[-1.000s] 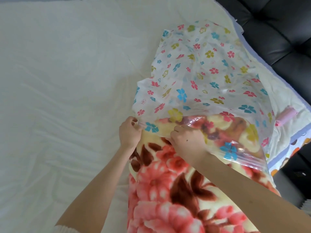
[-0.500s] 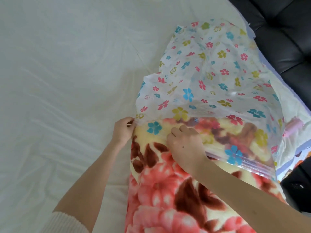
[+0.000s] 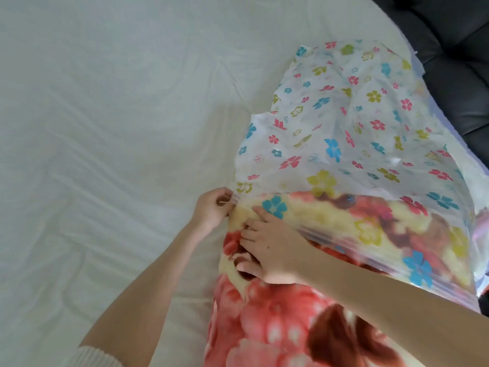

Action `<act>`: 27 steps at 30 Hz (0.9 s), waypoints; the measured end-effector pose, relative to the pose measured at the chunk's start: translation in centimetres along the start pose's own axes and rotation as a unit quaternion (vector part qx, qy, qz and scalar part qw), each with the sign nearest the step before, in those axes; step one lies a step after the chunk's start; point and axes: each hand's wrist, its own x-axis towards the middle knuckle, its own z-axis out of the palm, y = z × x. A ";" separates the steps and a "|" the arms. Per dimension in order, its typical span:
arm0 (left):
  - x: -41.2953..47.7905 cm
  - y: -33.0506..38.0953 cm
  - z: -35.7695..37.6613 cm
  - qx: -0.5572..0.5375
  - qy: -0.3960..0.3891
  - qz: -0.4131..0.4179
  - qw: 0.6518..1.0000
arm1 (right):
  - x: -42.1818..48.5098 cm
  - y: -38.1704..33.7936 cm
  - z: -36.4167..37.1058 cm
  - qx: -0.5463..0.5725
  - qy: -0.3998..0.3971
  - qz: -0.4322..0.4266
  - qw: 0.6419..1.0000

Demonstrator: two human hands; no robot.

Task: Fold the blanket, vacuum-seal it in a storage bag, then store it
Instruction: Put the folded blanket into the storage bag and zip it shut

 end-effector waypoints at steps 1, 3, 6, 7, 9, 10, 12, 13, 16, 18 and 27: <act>0.0 0.2 0.3 0.055 -0.009 0.046 0.997 | -0.9 0.3 0.2 -0.001 -0.002 0.008 1.000; 0.5 0.9 0.6 0.214 -0.024 0.132 0.968 | -2.4 0.8 -0.2 0.007 0.012 0.019 1.000; 1.4 2.1 0.5 0.428 -0.021 0.172 0.887 | -5.1 1.2 -0.5 0.005 0.049 0.032 0.998; 1.3 2.5 0.4 0.470 -0.021 0.176 0.864 | -5.9 1.3 -0.5 0.001 0.053 0.038 0.998; 0.4 2.3 0.5 0.530 -0.033 0.195 0.824 | -6.9 1.3 -0.4 -0.010 0.066 0.050 0.997; -0.3 1.5 0.7 0.549 -0.042 0.208 0.809 | -7.3 1.2 -0.4 -0.014 0.062 0.058 0.996; -2.1 -0.3 1.0 0.556 -0.052 0.224 0.798 | -7.6 1.0 -0.3 -0.017 0.069 0.078 0.994; -3.1 -1.2 1.3 0.551 -0.074 0.222 0.801 | -7.7 0.8 -0.4 -0.018 0.073 0.087 0.993; -5.5 -1.1 1.9 0.572 -0.129 0.241 0.773 | -8.6 0.2 -0.4 -0.038 0.104 0.082 0.991; -5.1 -1.0 1.9 0.573 -0.125 0.226 0.778 | -10.1 0.0 -1.0 -0.038 0.208 0.056 0.976; -4.4 -3.6 1.3 0.254 0.034 0.026 0.966 | -9.6 1.5 -1.4 -0.056 0.213 0.208 0.953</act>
